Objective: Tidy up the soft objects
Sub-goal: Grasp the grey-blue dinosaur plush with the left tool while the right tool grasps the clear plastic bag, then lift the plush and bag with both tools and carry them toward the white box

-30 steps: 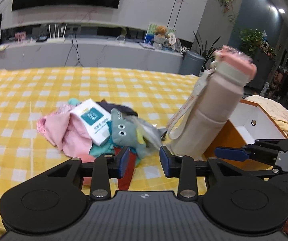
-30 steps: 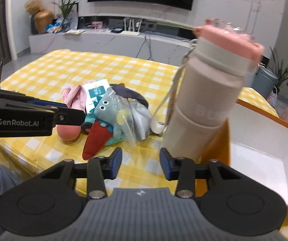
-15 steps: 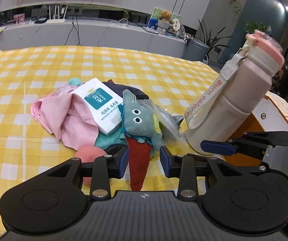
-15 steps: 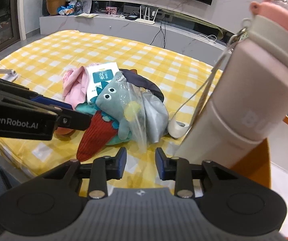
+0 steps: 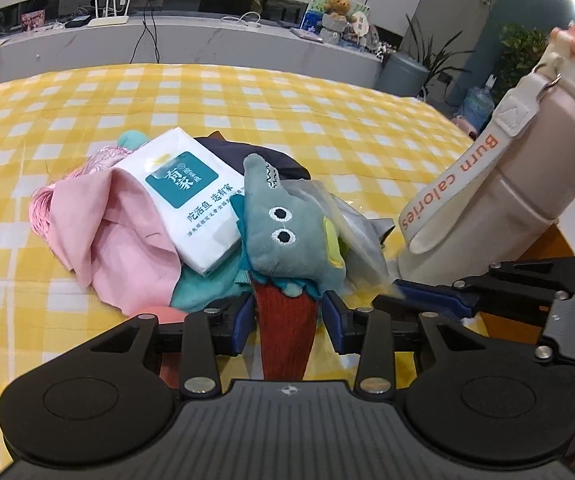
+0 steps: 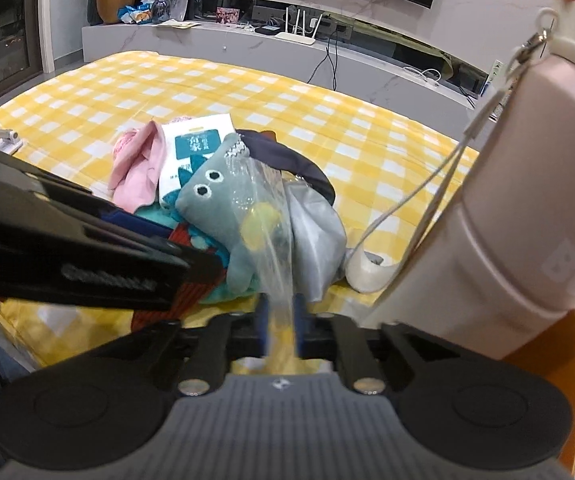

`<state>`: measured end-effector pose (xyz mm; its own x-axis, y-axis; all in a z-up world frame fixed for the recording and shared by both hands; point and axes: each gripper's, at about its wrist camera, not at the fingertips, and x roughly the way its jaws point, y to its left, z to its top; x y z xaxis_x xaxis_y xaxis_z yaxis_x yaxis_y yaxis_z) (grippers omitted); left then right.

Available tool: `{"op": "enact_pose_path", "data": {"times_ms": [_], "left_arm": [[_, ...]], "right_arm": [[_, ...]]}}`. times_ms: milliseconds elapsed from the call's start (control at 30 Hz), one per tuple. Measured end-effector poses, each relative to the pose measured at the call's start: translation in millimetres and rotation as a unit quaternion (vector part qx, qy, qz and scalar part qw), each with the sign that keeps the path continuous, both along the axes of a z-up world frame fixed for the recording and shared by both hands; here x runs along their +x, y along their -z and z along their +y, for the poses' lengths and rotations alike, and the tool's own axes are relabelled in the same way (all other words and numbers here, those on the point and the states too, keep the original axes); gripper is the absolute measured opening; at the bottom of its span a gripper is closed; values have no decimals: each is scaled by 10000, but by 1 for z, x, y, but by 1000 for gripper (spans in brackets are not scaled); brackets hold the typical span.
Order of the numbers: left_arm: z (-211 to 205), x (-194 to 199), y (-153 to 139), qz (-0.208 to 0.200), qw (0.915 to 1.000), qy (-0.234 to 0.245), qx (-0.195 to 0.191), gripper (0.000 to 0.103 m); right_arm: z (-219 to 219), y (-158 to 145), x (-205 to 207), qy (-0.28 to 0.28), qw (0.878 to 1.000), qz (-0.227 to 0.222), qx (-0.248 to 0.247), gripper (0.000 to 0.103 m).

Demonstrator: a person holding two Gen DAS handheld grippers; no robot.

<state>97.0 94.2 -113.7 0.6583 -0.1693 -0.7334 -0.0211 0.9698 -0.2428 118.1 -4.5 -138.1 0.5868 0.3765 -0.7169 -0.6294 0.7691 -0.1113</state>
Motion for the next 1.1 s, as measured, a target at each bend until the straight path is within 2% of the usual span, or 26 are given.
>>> {"op": "enact_pose_path", "data": {"times_ms": [33, 100, 233, 567, 733, 833, 900, 933, 967, 1033, 1100], "left_arm": [[-1, 1, 0, 16, 10000, -40, 25, 24], [-1, 1, -2, 7, 9999, -138, 61, 13], [0, -13, -18, -235, 9993, -304, -42, 3], [-1, -47, -59, -705, 9960, -535, -117, 2], [-6, -55, -80, -976, 9938, -533, -41, 2], [-6, -57, -80, -960, 9938, -558, -18, 2], [-6, -58, -75, -898, 9940, -630, 22, 1], [-5, -58, -72, -845, 9941, -682, 44, 2], [-3, -57, -69, -777, 9940, -759, 82, 2], [1, -58, -65, -710, 9940, -832, 99, 1], [6, -56, -62, -650, 9941, -864, 94, 1]], "right_arm": [[0, -2, 0, 7, 10000, -26, 30, 3], [-1, -6, -2, -12, 9999, -85, 75, 0], [-8, -22, -10, 13, 9994, -267, 198, 0], [-34, -67, -25, 138, 9954, -544, 779, 0], [-40, -92, -35, 81, 9911, -933, 946, 0], [-38, -92, -41, -98, 9924, -828, 903, 0], [-34, -80, -42, -143, 9950, -630, 766, 3], [-32, -74, -43, -172, 9959, -548, 699, 9], [-30, -67, -44, -207, 9967, -450, 639, 23], [-24, -55, -45, -285, 9975, -284, 588, 44], [-15, -45, -43, -428, 9975, -124, 551, 44]]}}
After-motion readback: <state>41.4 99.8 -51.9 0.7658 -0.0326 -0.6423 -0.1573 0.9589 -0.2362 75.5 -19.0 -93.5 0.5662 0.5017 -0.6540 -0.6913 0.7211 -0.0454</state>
